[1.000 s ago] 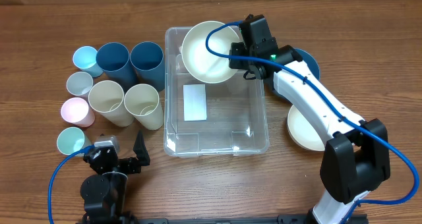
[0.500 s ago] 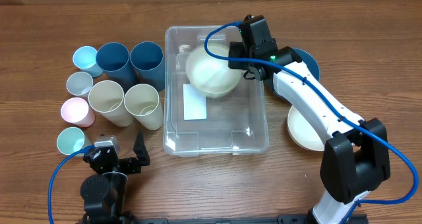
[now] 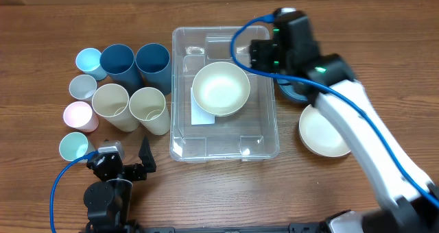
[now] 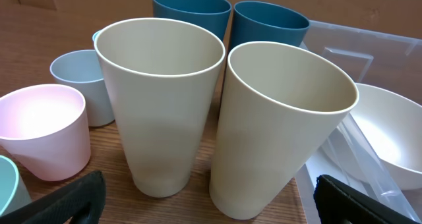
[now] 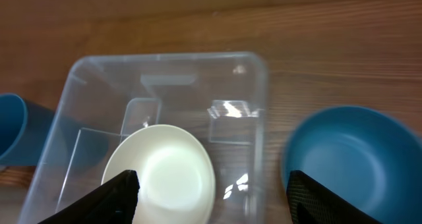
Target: Pack container
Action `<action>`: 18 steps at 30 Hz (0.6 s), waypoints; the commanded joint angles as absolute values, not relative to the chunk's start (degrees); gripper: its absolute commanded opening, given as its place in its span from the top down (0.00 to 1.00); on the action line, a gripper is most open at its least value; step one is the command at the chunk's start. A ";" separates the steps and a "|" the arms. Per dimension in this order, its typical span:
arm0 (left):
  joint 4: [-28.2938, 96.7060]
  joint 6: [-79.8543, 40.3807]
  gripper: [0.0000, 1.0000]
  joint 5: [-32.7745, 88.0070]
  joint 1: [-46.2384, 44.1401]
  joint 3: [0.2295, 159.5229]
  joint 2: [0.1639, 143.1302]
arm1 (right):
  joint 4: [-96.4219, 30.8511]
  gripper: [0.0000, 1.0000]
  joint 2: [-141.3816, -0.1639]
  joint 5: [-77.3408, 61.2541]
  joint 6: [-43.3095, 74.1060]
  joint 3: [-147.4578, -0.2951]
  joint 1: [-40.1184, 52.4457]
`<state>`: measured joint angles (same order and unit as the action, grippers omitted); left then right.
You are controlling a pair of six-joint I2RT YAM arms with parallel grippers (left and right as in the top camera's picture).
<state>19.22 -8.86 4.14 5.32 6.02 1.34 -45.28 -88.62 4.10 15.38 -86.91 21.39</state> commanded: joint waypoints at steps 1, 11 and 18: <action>19.03 -9.43 0.00 4.95 5.19 5.80 0.73 | -50.43 0.26 -83.81 5.39 19.40 -88.44 17.08; 19.05 -9.43 0.00 4.95 5.19 5.80 0.73 | -69.56 0.35 -84.44 12.45 33.85 -87.31 9.72; 19.03 -9.43 0.00 4.95 5.19 5.80 0.73 | -69.73 0.18 -84.47 10.02 36.05 -78.15 -3.33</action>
<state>19.22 -8.86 4.14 5.32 6.02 1.34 -70.13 -84.51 9.96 33.06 -82.56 1.65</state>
